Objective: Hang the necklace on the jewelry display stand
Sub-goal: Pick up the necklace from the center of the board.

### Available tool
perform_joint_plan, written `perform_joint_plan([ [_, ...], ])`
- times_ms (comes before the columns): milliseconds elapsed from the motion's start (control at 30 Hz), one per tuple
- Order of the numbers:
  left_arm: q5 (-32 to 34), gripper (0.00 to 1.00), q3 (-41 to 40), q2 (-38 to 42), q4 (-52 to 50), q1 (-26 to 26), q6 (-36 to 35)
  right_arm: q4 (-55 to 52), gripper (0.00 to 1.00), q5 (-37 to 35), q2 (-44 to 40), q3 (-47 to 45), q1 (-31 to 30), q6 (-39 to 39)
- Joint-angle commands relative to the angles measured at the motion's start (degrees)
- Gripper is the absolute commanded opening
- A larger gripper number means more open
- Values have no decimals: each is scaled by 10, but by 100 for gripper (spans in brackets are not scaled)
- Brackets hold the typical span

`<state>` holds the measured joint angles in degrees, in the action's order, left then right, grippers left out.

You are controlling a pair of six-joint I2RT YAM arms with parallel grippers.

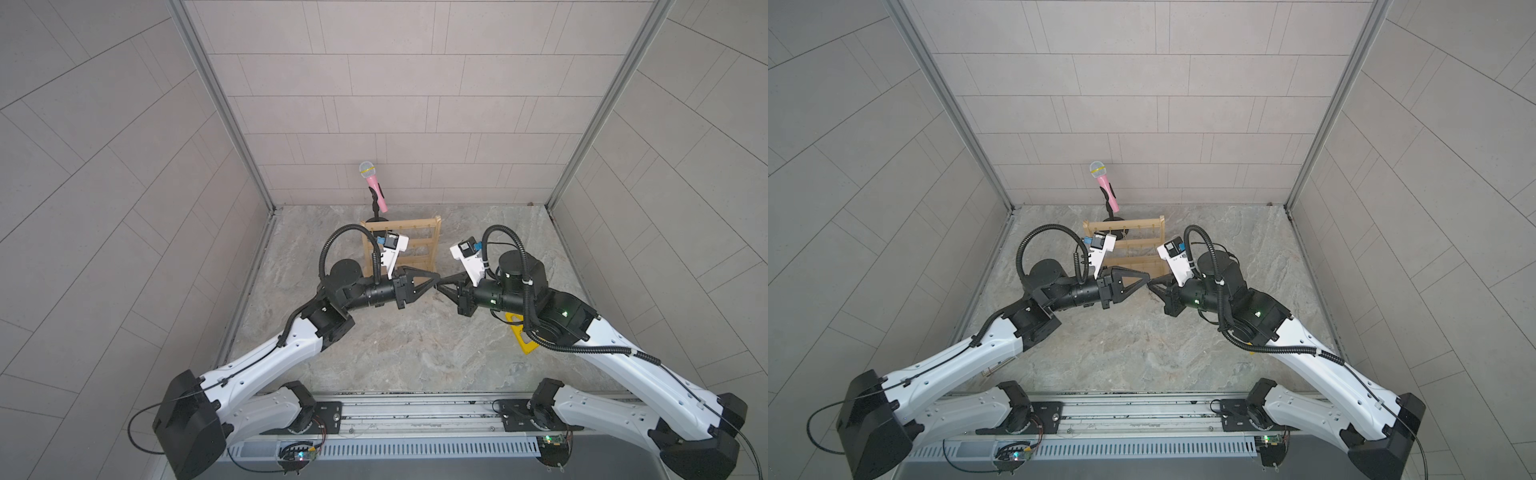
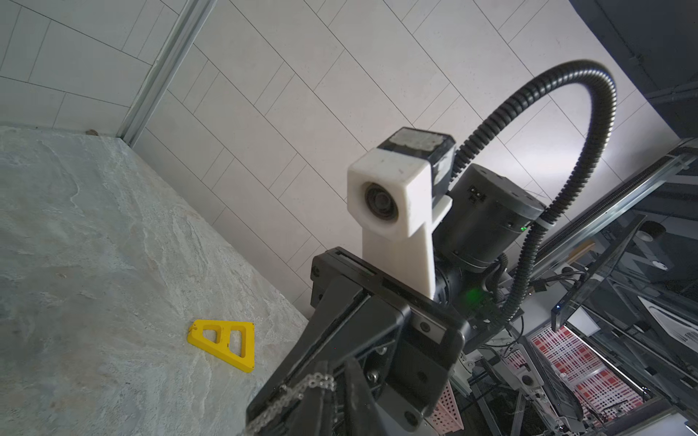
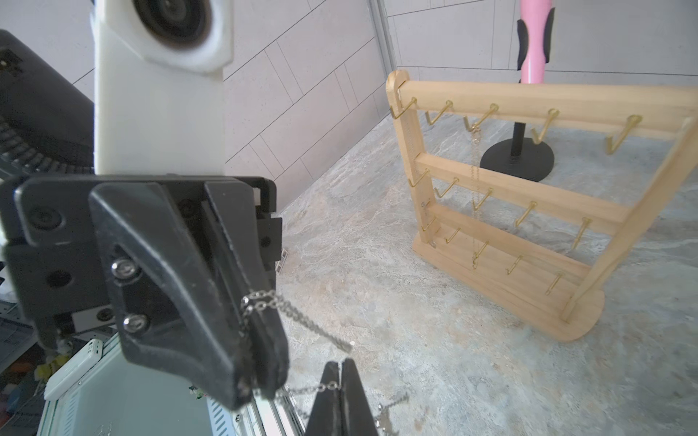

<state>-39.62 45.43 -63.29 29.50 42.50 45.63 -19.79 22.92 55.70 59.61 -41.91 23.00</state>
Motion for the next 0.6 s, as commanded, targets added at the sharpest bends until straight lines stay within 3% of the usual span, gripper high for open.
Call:
perform_joint_plan([
  [0,6,14,2,15,14,-7,7,7,2,-33,-24,3,-2,4],
  [567,14,13,-23,12,29,-19,17,-4,0,-106,-2,62,-2,-1],
])
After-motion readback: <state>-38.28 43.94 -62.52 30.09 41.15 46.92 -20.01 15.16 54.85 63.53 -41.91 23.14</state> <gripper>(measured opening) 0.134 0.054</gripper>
